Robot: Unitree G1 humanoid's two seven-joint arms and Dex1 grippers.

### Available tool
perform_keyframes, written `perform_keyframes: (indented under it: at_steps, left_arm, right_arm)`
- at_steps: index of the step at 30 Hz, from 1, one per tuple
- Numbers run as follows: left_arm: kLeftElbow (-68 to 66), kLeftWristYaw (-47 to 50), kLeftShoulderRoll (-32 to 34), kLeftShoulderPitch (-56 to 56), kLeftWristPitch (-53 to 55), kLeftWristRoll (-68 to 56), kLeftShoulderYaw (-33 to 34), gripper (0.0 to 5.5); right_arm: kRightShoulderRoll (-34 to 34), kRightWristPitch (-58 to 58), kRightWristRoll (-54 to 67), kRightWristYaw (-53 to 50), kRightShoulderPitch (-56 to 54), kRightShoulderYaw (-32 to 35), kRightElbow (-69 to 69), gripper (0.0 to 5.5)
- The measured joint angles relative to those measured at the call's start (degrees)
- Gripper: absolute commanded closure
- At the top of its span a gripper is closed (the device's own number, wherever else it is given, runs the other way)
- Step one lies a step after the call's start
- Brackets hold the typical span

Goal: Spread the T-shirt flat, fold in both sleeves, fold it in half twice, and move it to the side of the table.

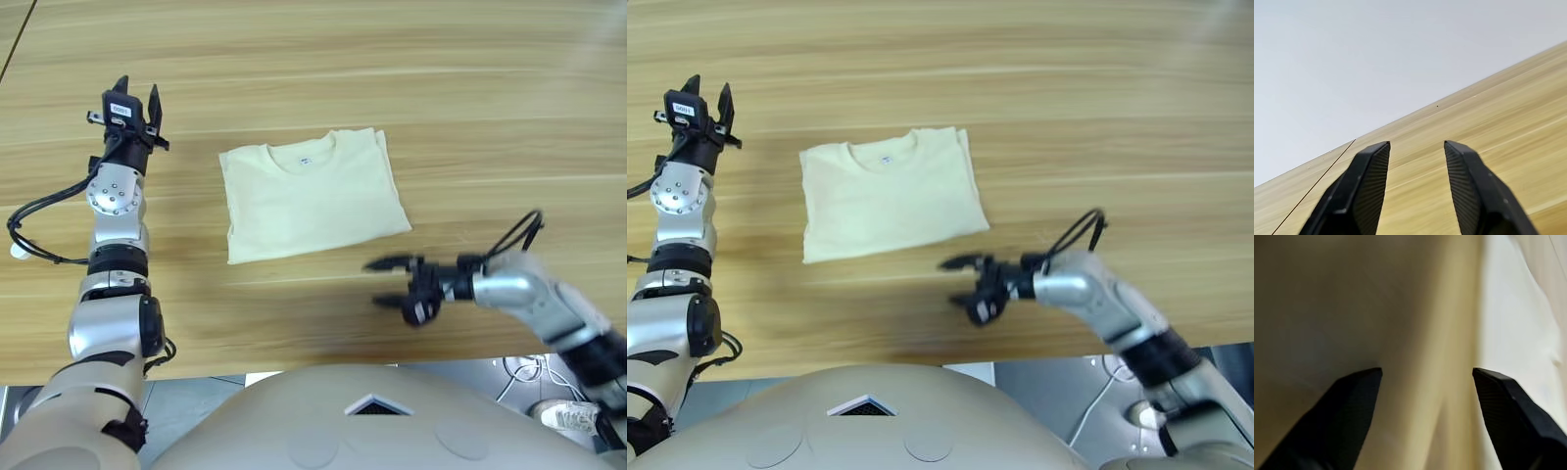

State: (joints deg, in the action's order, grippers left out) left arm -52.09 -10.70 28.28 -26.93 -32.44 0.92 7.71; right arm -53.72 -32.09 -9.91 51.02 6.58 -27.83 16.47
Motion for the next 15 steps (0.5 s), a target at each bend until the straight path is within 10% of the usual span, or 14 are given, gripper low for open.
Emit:
perform_keyframes:
  at_steps: [7,15]
  left_arm:
    - [0.39,0.00,-0.66,-0.04,0.01,0.02,-0.45,3.44]
    - [0.41,0.39,-0.96,-0.15,-0.03,1.08,-0.67,3.44]
  right_arm:
    - [1.68,4.11,13.06,-1.18,-5.10,8.19,2.31,2.06]
    - [14.39,12.74,-16.28,-17.95,-20.68,6.23,-19.43,2.06]
